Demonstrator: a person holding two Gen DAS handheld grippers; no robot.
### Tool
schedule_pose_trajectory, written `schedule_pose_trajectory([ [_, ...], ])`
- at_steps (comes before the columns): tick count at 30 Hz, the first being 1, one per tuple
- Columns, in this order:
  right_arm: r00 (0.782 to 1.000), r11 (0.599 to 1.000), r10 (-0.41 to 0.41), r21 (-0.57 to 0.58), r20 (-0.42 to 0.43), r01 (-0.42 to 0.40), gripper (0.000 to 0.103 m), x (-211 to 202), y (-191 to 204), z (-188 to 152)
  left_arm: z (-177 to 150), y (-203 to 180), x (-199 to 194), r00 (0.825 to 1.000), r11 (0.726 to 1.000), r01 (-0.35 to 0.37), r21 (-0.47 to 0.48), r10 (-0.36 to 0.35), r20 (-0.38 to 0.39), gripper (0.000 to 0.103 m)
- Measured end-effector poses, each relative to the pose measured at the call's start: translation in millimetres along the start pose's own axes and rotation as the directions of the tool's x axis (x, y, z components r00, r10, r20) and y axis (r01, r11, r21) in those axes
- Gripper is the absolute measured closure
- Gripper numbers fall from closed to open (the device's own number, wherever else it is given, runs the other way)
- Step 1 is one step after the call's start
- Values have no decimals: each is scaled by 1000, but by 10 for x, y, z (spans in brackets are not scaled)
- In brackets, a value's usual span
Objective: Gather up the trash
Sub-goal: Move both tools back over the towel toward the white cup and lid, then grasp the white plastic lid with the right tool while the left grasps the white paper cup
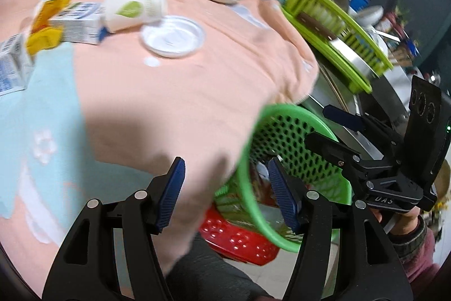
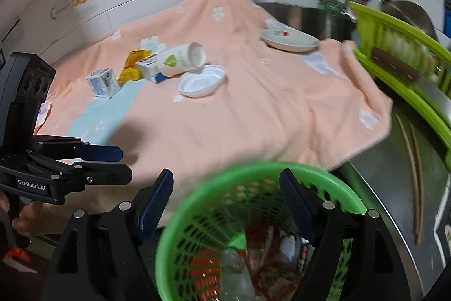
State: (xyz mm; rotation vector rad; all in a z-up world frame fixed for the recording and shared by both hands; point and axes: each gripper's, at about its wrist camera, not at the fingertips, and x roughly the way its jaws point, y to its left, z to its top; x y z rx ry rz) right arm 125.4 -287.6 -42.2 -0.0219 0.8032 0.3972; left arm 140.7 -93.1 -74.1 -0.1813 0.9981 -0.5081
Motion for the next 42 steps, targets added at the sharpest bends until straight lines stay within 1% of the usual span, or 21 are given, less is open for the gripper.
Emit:
schedule_pose_trajectory([
  [3, 1000, 1000, 20, -14, -5, -20, 24, 141, 99, 141, 43, 198, -88, 1000, 999, -17, -38, 18, 23, 42],
  [7, 999, 999, 34, -37, -14, -34, 24, 361, 222, 334, 74, 452, -184, 998, 996, -43, -82, 47, 47, 42],
  [10, 999, 998, 35, -43, -25, -36, 23, 579, 285, 501, 75, 607, -222, 997, 992, -55, -110, 61, 56, 42],
  [13, 999, 998, 40, -38, -33, -41, 19, 784, 316, 638, 74, 755, -245, 996, 989, -64, -136, 73, 60, 42],
  [18, 997, 997, 36, -59, -64, -40, 16, 1123, 360, 812, 85, 950, -270, 994, 983, -79, -168, 90, 62, 42],
  [25, 994, 996, 25, -83, -109, -34, 14, 1564, 410, 1004, 100, 1137, -293, 992, 977, -91, -192, 105, 66, 42],
  [31, 990, 996, -4, -90, -139, -8, 11, 1812, 416, 1170, 130, 1228, -291, 992, 974, -95, -204, 111, 66, 42],
  [36, 985, 995, -27, -103, -173, 9, 11, 1987, 407, 1235, 158, 1254, -258, 992, 974, -94, -204, 109, 63, 42],
  [42, 985, 996, -26, -90, -168, 11, 9, 2064, 380, 1300, 226, 1276, -214, 993, 975, -89, -205, 103, 61, 42],
])
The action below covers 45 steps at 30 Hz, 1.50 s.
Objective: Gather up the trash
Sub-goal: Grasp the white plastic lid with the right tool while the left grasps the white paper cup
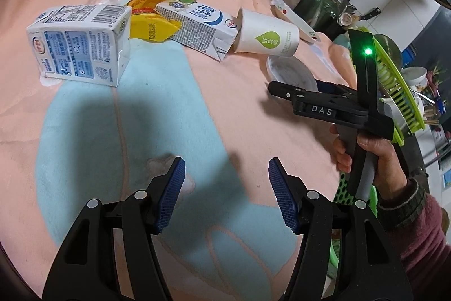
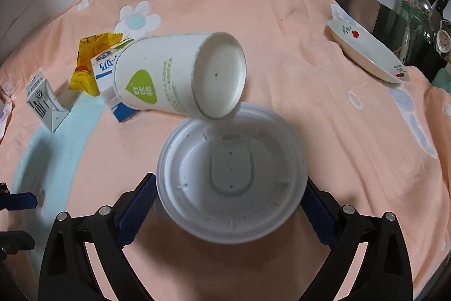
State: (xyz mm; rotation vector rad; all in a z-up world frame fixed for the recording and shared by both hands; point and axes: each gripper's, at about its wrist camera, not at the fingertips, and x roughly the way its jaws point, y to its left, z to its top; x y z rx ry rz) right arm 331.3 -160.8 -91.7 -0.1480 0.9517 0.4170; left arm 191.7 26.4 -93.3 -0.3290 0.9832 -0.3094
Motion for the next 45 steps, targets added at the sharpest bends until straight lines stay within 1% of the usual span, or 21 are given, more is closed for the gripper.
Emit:
schedule_pose_trajectory([
  [3, 1000, 1000, 0, 15, 6, 0, 9, 3, -10, 16, 62, -35, 12, 1000, 1000, 3, 10, -3, 8, 42],
  [7, 1000, 1000, -11, 15, 19, 11, 14, -13, -16, -3, 188, -104, 22, 1000, 999, 5, 34, -6, 31, 41],
  [15, 1000, 1000, -3, 30, 31, 2, 15, -160, -55, -141, 611, -218, 78, 995, 996, 34, 88, -43, 93, 42],
  [20, 999, 999, 1, 38, 40, -3, 15, -298, -106, -282, 764, -317, 176, 995, 993, 33, 115, -44, 94, 42],
  [27, 998, 999, 4, 52, 58, -7, 15, -505, -204, -510, 827, -482, 342, 996, 990, 32, 137, -43, 76, 42],
  [33, 996, 997, 18, 78, 89, -25, 15, -749, -258, -729, 1058, -583, 450, 991, 986, 28, 165, -49, 122, 42],
  [37, 994, 996, 24, 83, 105, -33, 15, -892, -267, -863, 1166, -608, 551, 991, 982, 12, 187, -37, 132, 42],
  [41, 994, 996, 25, 88, 105, -35, 15, -956, -275, -970, 1201, -624, 693, 993, 978, 9, 208, -33, 110, 47],
  [43, 994, 995, 25, 92, 104, -35, 15, -975, -289, -1023, 1205, -615, 760, 995, 979, 30, 203, -49, 89, 50],
  [45, 994, 995, 23, 95, 105, -33, 15, -998, -288, -1061, 1200, -611, 806, 995, 979, 50, 198, -67, 77, 56],
])
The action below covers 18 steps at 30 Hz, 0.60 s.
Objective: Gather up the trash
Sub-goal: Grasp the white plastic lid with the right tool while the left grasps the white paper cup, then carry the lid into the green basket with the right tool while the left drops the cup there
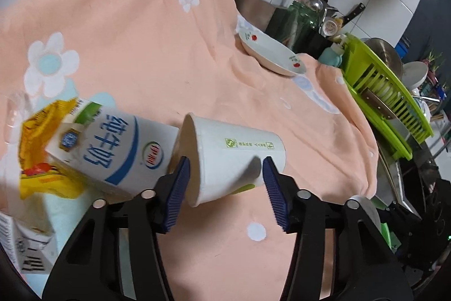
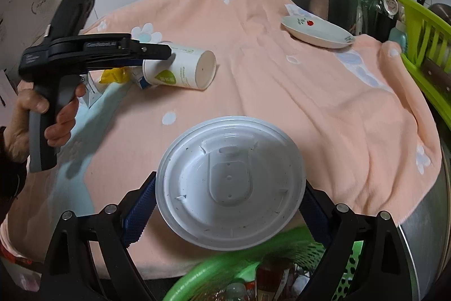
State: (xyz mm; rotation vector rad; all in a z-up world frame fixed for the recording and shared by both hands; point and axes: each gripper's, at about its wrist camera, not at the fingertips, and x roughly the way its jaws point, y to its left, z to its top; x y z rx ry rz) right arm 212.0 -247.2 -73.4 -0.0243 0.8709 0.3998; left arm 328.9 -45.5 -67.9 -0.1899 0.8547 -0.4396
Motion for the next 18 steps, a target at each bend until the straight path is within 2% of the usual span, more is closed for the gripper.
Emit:
schedule_pose_trajectory([
  [3, 1000, 1000, -4, 8, 3, 4, 15, -51, -7, -57, -46, -19, 46, 999, 999, 31, -7, -31, -11, 61],
  [7, 1000, 1000, -8, 18, 7, 8, 15, -98, -23, -115, -131, -99, 57, 996, 996, 86, 12, -86, -16, 74],
  [9, 1000, 1000, -10, 25, 8, 10, 15, -119, -45, -134, -162, -137, 60, 995, 995, 98, 22, -97, -13, 75],
  [13, 1000, 999, -11, 45, 18, 10, 15, -183, -71, -187, -228, -183, 67, 993, 993, 115, 16, -115, -5, 85],
  [16, 999, 998, -13, 63, 29, 12, 15, -251, -88, -246, -275, -221, 24, 994, 994, 112, 15, -112, 10, 97],
  [18, 999, 997, -15, 75, 33, 12, 15, -288, -89, -284, -305, -251, -15, 994, 994, 105, 12, -105, 15, 100],
])
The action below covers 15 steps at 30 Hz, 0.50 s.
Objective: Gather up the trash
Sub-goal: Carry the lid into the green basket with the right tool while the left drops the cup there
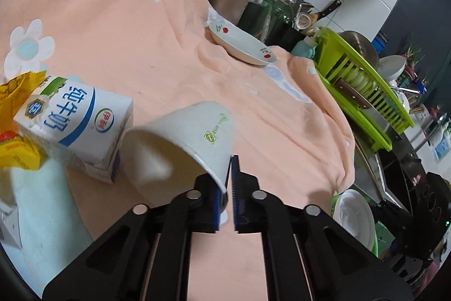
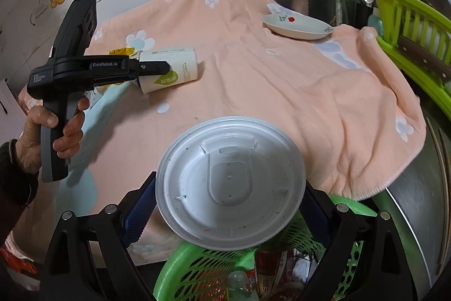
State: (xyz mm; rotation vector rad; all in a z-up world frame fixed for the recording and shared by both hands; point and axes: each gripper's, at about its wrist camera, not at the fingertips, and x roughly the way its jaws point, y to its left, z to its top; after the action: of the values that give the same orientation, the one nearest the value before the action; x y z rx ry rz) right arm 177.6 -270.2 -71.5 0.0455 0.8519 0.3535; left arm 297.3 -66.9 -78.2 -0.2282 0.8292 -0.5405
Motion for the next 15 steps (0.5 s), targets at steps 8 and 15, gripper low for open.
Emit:
schedule_pose_trajectory([
  [8, 1000, 999, -18, 29, 21, 17, 15, -232, -52, -163, -167, -210, -311, 999, 999, 26, 19, -27, 35, 101],
  [15, 997, 994, -75, 80, 29, 73, 15, -491, -203, -379, -372, -528, -622, 995, 994, 83, 67, -87, 52, 101],
])
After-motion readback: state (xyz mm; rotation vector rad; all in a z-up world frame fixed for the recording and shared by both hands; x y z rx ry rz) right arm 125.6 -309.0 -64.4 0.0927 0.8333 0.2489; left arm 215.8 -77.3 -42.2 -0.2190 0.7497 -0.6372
